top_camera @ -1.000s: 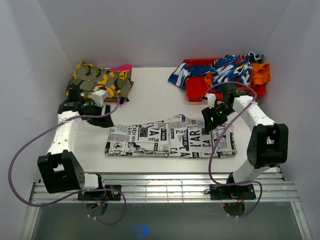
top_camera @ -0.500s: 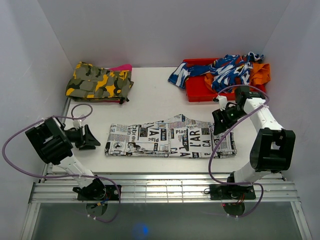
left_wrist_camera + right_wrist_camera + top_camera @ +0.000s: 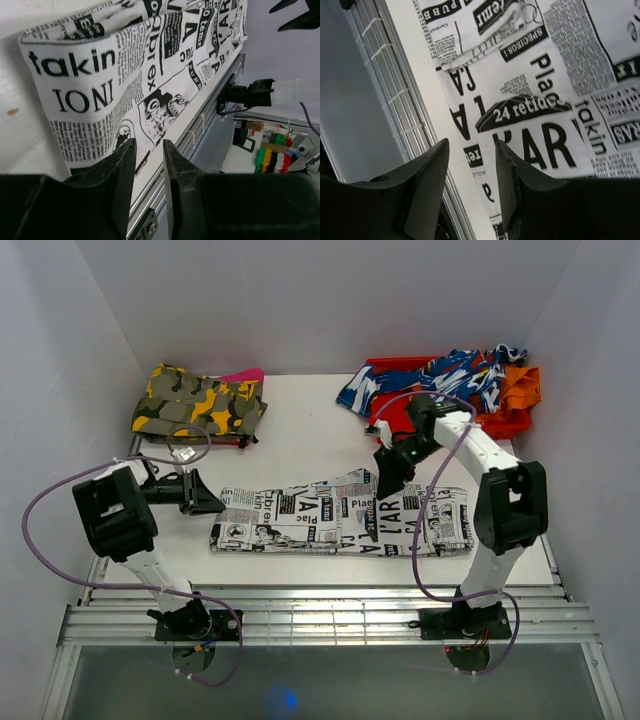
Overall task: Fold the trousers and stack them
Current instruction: Fold the trousers
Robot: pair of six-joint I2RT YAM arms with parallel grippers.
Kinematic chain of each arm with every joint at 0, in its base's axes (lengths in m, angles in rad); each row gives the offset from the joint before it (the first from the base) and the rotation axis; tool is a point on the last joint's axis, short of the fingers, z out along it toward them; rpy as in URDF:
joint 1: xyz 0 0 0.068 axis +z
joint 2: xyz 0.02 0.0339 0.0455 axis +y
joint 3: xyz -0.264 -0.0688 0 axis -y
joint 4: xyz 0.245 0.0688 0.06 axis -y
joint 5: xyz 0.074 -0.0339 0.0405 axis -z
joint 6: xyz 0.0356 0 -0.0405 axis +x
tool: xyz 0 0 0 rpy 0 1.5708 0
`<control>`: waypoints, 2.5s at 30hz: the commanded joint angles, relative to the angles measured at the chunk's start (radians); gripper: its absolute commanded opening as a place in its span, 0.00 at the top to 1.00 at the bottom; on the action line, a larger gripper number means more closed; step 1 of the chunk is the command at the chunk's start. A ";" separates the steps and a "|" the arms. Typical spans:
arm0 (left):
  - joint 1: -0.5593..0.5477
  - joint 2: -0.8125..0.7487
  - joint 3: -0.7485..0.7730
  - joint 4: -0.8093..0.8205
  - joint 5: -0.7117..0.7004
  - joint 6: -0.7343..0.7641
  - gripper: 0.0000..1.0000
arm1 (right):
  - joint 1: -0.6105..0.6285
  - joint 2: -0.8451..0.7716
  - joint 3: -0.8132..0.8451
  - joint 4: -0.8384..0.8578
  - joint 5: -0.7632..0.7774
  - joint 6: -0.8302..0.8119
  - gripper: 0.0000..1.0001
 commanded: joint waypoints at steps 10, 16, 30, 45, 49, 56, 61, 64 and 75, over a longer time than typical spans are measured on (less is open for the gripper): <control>-0.088 0.208 0.086 0.499 -0.325 -0.540 0.55 | 0.119 0.138 0.081 0.041 -0.007 0.036 0.52; -0.040 0.130 0.234 0.336 -0.221 -0.407 0.37 | 0.093 0.055 -0.037 0.075 0.043 0.038 0.53; 0.144 0.027 0.031 0.137 -0.270 -0.101 0.34 | -0.371 -0.174 -0.195 -0.015 0.089 -0.019 0.51; 0.072 0.220 0.037 0.286 -0.112 -0.213 0.51 | -0.706 -0.129 -0.301 -0.035 0.214 -0.028 0.17; 0.073 0.190 0.036 0.295 -0.092 -0.236 0.73 | -0.706 -0.091 -0.322 0.005 0.182 0.007 0.17; 0.107 0.040 0.120 0.174 -0.058 -0.216 1.00 | -0.704 -0.036 -0.328 0.051 0.079 0.072 0.21; 0.100 -0.074 0.259 0.062 -0.122 -0.241 1.00 | -0.691 -0.065 -0.374 0.166 -0.004 0.167 0.21; 0.051 -0.135 0.336 0.039 -0.229 -0.325 1.00 | -0.660 -0.076 -0.413 0.222 -0.042 0.202 0.20; -0.435 -0.337 0.476 0.082 -0.538 -0.699 1.00 | -0.471 0.012 -0.497 0.413 -0.196 0.345 0.21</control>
